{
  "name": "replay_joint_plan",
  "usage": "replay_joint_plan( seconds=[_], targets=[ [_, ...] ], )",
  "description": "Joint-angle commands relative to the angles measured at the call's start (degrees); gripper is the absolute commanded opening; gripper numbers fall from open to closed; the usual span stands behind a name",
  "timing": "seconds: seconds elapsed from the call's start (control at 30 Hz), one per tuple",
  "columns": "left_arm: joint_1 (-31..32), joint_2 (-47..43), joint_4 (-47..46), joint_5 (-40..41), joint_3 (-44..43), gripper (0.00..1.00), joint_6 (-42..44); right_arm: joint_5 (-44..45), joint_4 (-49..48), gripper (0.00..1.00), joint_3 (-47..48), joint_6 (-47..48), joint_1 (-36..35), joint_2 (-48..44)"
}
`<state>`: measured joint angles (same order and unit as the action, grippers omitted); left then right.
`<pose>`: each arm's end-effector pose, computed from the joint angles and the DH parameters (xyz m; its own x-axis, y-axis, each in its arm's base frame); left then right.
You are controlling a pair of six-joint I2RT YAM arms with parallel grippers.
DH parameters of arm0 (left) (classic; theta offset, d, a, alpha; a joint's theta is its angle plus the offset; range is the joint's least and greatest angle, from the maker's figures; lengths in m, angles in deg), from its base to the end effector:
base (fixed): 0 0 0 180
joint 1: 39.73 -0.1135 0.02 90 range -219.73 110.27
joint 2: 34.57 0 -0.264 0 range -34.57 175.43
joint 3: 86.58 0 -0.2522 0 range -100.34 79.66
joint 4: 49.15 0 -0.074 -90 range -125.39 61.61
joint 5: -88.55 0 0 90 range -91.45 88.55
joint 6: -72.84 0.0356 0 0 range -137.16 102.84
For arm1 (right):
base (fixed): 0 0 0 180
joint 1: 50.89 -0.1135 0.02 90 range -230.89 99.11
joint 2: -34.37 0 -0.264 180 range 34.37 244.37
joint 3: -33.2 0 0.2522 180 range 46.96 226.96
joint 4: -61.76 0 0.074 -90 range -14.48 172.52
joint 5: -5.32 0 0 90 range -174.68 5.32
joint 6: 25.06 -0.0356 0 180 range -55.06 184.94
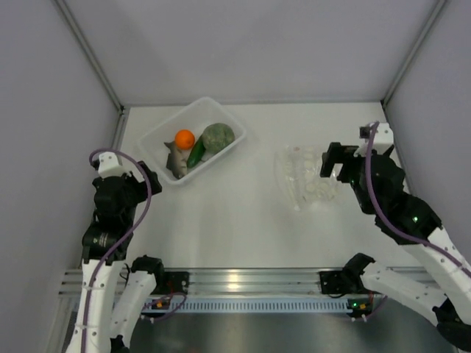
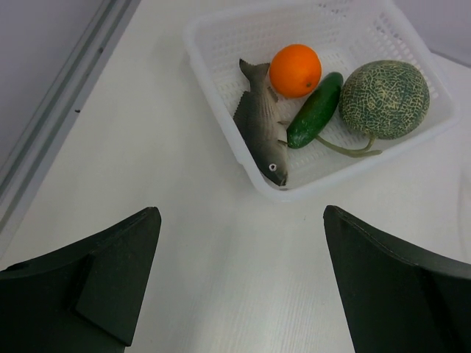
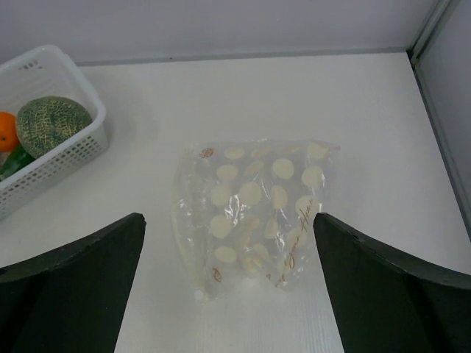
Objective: Open the zip-top bag and remove the fake food
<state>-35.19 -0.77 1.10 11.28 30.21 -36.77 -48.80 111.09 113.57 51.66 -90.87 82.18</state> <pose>0.1222 -0.0018 0.3455 -0.2911 -0.3053 -0.9067 -0.2397 0.9408 -0.2398 0.1312 0.0828 0.4152 -0.2360 0.0450 -0.9707 -0.0374 0.9978 0.0554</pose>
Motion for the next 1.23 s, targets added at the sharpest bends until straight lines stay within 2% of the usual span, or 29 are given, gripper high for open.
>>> replay_joint_plan(
  seconds=[0.0, 0.13, 0.23, 0.37, 0.53, 0.8, 1.2],
  targets=[
    [-0.1, -3.0, -1.2, 2.6, 0.7, 0.98, 1.6, 2.8, 0.4, 0.99, -5.3, -1.8, -0.5, -6.9],
    [-0.1, -6.4, -1.1, 2.9, 0.9, 0.98, 2.3, 5.5, 4.0, 0.99, -8.0, -0.6, -0.4, -18.2],
    [0.0, -8.0, -0.8, 3.1, 0.9, 0.98, 3.0, 5.1, 8.3, 0.99, -7.8, -0.1, -0.4, -22.9],
    [0.5, -11.4, -0.8, 1.9, 1.6, 0.98, 3.6, 5.8, 14.7, 0.99, -4.5, -0.5, -0.5, -25.8],
    [1.3, -12.2, -1.2, 0.8, 2.2, 0.98, 3.3, 7.3, 16.3, 0.99, -5.3, 0.4, -0.5, -29.5],
    [4.2, -12.0, -2.8, 0.0, 3.9, 0.98, 3.1, 5.5, 15.5, 0.99, -8.4, -0.7, -0.5, -29.7],
    [4.2, -11.7, -3.4, -0.3, 4.6, 0.98, 3.0, 5.0, 14.0, 0.99, -10.1, -1.5, -0.4, -28.1]
  ],
)
